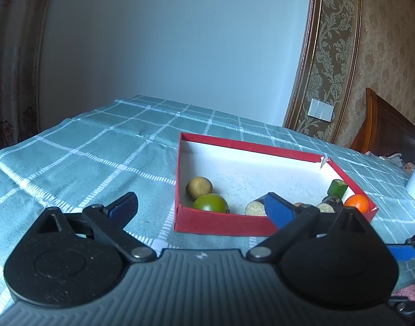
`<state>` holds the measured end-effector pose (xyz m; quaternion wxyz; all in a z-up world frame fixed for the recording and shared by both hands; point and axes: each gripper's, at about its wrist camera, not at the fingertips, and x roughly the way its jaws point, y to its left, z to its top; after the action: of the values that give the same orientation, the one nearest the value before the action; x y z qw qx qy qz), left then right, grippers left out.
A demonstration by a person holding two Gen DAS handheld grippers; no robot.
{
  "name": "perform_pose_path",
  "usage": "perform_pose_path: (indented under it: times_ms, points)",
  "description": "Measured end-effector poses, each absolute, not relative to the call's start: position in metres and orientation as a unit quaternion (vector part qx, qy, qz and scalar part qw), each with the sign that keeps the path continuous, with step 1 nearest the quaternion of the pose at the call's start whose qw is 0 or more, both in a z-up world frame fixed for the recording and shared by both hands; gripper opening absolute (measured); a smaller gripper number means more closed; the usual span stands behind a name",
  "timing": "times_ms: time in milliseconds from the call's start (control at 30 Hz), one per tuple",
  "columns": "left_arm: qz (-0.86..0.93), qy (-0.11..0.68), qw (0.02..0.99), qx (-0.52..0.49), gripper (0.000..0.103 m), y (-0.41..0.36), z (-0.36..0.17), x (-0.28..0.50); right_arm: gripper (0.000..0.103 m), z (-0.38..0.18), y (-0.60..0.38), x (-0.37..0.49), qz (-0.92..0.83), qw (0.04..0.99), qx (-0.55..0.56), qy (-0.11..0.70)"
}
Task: Organize fruits
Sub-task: 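Reach the right gripper to the tangerine and close on it, then carry the tangerine into the tray and open the right gripper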
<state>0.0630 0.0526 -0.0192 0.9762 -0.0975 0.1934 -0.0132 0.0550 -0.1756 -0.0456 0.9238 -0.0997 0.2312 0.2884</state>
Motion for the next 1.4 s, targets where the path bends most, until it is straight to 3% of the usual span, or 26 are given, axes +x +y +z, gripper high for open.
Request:
perform_pose_path:
  times_ms: [300, 433, 700, 1033, 1400]
  points:
    - [-0.018, 0.192, 0.976, -0.1, 0.099, 0.053, -0.019, 0.063, 0.071, -0.055, -0.164, 0.071, 0.284, 0.919, -0.104, 0.254]
    - [-0.018, 0.192, 0.976, -0.1, 0.099, 0.053, -0.019, 0.063, 0.045, -0.059, -0.164, 0.079, 0.278, 0.917, -0.097, 0.268]
    - [-0.017, 0.193, 0.976, -0.101, 0.099, 0.052, -0.019, 0.062, 0.043, -0.054, -0.175, 0.073, 0.272, 0.926, -0.066, 0.255]
    - [-0.016, 0.194, 0.976, -0.1, 0.099, 0.052, -0.019, 0.063, 0.043, -0.005, -0.218, 0.1, 0.18, 0.965, -0.025, 0.189]
    - [-0.019, 0.199, 0.974, -0.102, 0.099, 0.054, -0.02, 0.066, 0.044, -0.01, -0.226, 0.166, 0.12, 0.969, -0.029, 0.214]
